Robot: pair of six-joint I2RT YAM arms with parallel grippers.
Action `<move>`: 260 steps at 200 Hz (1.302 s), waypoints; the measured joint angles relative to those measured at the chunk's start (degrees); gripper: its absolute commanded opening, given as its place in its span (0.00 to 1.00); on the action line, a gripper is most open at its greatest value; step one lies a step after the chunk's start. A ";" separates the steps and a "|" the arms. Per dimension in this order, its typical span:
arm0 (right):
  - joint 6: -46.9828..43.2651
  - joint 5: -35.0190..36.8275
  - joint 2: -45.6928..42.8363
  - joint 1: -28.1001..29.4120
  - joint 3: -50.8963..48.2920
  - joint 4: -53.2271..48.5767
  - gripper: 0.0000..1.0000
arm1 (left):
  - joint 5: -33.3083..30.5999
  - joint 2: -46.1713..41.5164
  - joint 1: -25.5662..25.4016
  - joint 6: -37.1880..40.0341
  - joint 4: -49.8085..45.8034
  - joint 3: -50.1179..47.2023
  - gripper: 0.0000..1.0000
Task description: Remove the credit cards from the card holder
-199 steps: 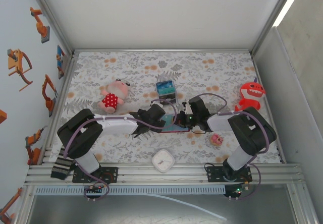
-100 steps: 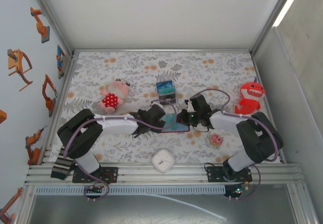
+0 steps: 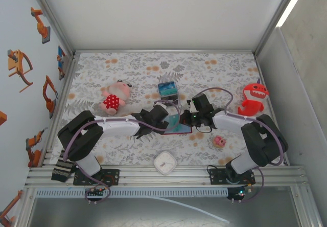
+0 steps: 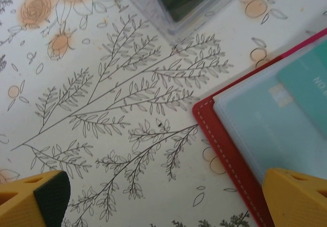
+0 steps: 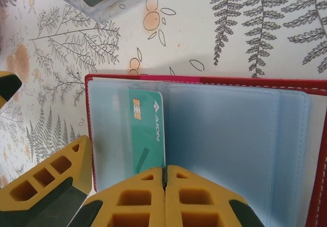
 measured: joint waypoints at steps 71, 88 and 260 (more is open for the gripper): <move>0.00 0.00 -1.38 -0.04 0.00 -0.68 0.00 | 0.68 2.71 -0.07 1.31 2.01 3.72 0.97; 0.04 -0.07 -1.38 -0.04 0.00 -0.63 0.00 | 0.74 3.74 -0.07 1.31 1.88 3.72 0.97; 5.66 -4.83 -0.07 -0.13 -4.04 10.91 0.11 | 1.55 4.63 -0.07 1.25 1.95 3.74 0.97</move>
